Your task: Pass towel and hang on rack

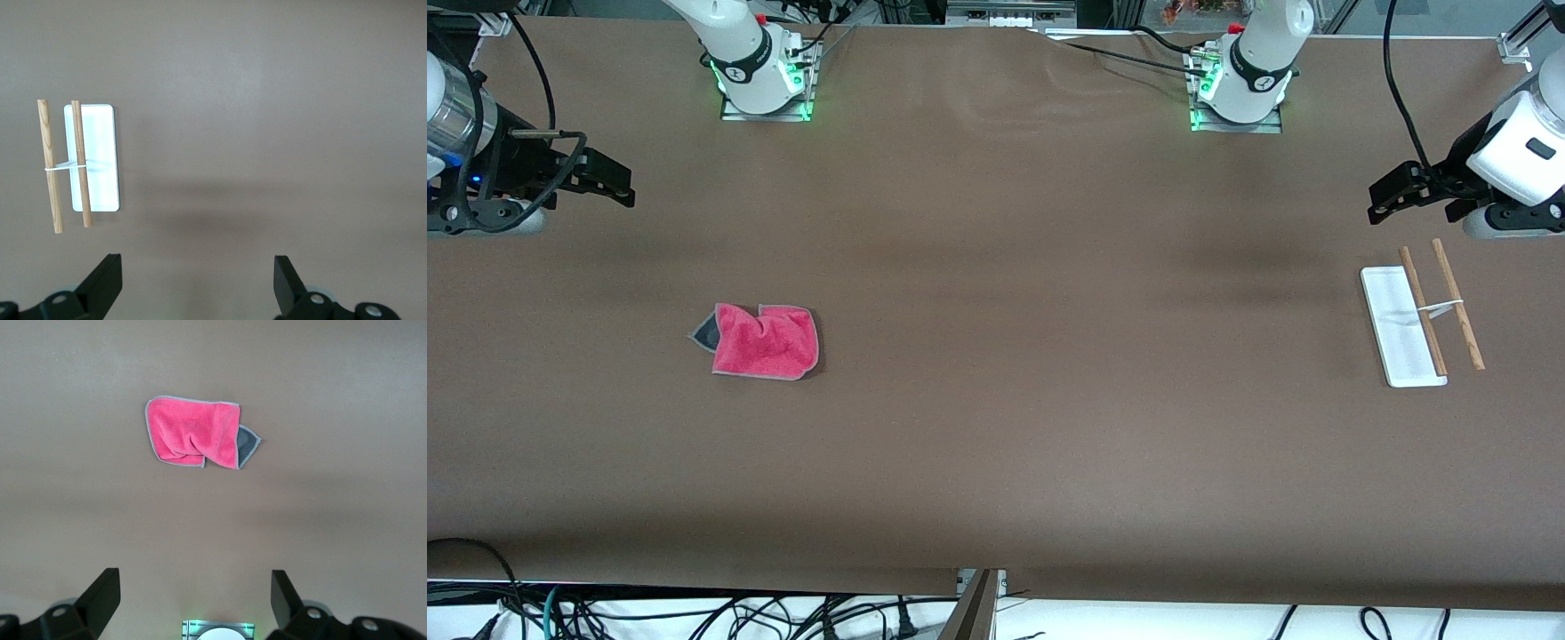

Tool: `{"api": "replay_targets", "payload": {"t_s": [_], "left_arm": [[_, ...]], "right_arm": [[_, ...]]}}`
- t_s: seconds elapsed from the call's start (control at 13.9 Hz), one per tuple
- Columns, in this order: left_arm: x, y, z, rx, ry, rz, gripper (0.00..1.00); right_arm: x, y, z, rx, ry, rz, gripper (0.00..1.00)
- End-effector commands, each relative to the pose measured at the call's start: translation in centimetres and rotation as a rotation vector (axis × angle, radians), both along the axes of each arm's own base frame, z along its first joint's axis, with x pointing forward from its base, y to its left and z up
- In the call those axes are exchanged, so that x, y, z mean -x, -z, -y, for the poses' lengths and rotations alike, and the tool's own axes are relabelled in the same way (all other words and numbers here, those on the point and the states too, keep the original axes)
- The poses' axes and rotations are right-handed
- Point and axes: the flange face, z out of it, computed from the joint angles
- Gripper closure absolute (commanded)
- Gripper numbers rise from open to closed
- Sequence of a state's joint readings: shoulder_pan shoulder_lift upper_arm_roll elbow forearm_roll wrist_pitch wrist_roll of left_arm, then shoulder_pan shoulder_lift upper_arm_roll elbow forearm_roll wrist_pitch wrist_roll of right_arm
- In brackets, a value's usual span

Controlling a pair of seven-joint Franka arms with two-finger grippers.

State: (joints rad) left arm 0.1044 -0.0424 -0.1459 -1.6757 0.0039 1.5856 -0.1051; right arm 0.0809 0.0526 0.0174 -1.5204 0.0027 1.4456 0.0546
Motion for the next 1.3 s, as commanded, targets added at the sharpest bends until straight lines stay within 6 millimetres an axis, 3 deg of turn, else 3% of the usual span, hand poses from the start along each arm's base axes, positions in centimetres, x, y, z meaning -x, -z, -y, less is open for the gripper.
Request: {"api": "replay_targets", "payload": {"t_s": [0.0, 1.22], "left_arm": [[-0.29, -0.61, -0.28, -0.004, 0.015, -0.006, 0.0], [-0.28, -0.6, -0.45, -0.004, 0.012, -0.007, 0.0]], "right_arm": [[0.39, -0.4, -0.24, -0.002, 0.008, 0.014, 0.0], [-0.26, 0.27, -0.52, 0.004, -0.019, 0.018, 0.0]]}}
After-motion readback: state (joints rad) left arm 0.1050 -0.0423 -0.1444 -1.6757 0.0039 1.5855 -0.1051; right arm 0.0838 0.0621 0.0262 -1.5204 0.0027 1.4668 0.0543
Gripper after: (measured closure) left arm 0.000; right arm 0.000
